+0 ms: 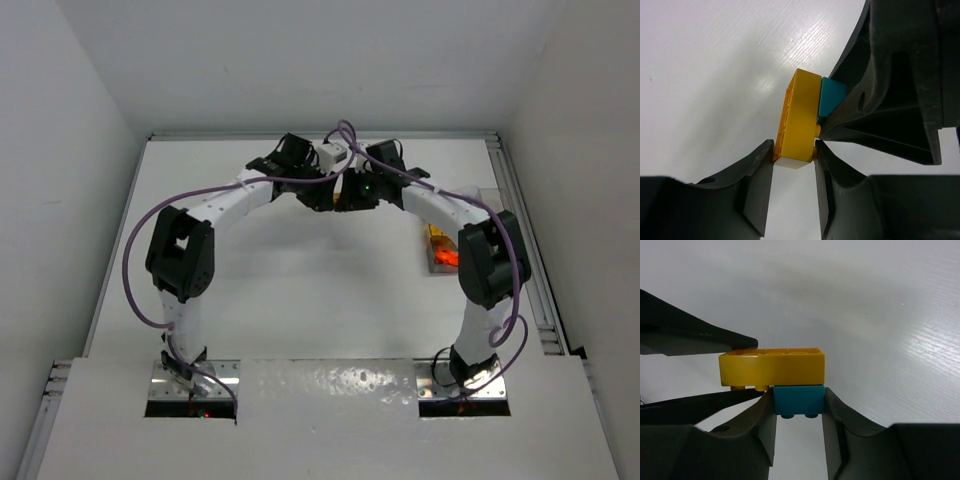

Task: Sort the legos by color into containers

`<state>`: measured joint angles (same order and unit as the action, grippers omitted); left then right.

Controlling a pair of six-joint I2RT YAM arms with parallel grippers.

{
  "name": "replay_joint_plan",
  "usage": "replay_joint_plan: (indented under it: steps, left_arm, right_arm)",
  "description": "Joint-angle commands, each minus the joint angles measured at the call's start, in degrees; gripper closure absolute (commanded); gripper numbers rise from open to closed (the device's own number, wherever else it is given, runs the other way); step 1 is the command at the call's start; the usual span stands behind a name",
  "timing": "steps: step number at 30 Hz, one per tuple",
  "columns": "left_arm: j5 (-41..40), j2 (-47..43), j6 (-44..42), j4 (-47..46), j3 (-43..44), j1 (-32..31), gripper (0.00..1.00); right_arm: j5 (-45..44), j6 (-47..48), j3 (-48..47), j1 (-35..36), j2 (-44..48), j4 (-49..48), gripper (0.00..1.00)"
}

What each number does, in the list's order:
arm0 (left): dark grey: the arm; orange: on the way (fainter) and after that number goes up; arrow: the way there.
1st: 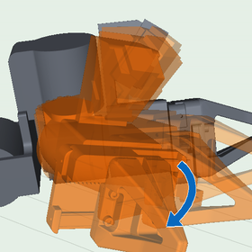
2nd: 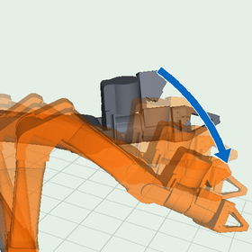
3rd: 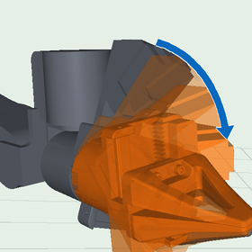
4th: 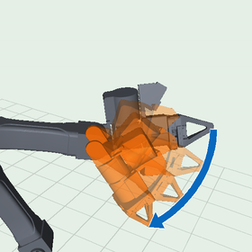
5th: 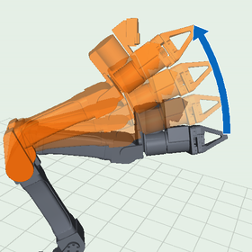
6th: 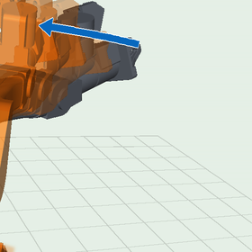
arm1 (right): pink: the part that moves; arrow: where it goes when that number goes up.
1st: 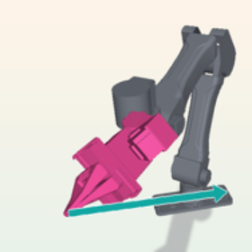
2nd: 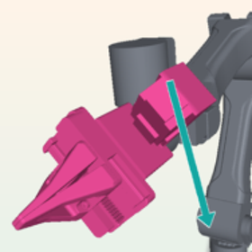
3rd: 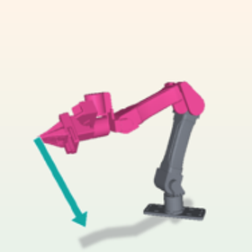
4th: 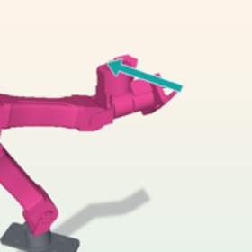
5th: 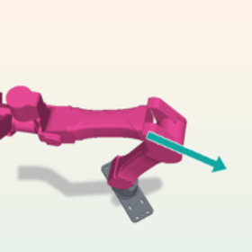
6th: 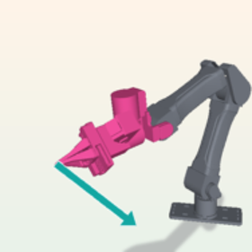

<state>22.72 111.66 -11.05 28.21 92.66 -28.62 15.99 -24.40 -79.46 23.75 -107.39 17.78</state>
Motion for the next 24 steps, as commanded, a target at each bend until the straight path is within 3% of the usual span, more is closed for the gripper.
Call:
replay_joint_plan:
  steps: [1, 4, 8, 10, 20, 23, 24]
  left_arm:
    - [0.8, -0.5, 2.2, -3.4, -0.4, -0.9, 1.00]
    - [-4.9, -0.6, 4.1, -3.7, -0.6, -0.9, 1.00]
    - [-19.0, 0.1, 5.2, -3.2, -1.2, 0.4, 1.00]
    - [-20.9, 0.3, 5.8, -3.2, -1.3, 1.9, 1.00]
    - [-16.6, 0.7, 5.1, -2.8, -0.7, 2.5, 1.00]
    - [-16.9, 0.6, 4.7, -1.0, -0.2, 2.6, 1.00]
    - [-17.0, 0.5, 4.6, -0.5, 0.1, 2.6, 1.00]
  right_arm:
    - [2.1, -0.6, 1.1, 0.6, 3.4, -2.7, 1.00]
    - [1.5, 0.4, 1.5, 0.5, 4.0, -0.9, 1.00]
    - [-2.8, 2.3, 1.5, 0.3, 6.0, 6.2, 1.00]
    - [-4.2, 3.3, 3.2, 0.1, 7.7, 7.4, 1.00]
    - [-10.6, 3.7, 4.4, -4.0, 14.8, 17.8, 1.00]
    - [-19.0, 1.0, 3.4, -10.7, 16.1, 23.8, 1.00]
    - [-25.5, -1.4, 3.3, -13.2, 16.8, 25.0, 1.00]
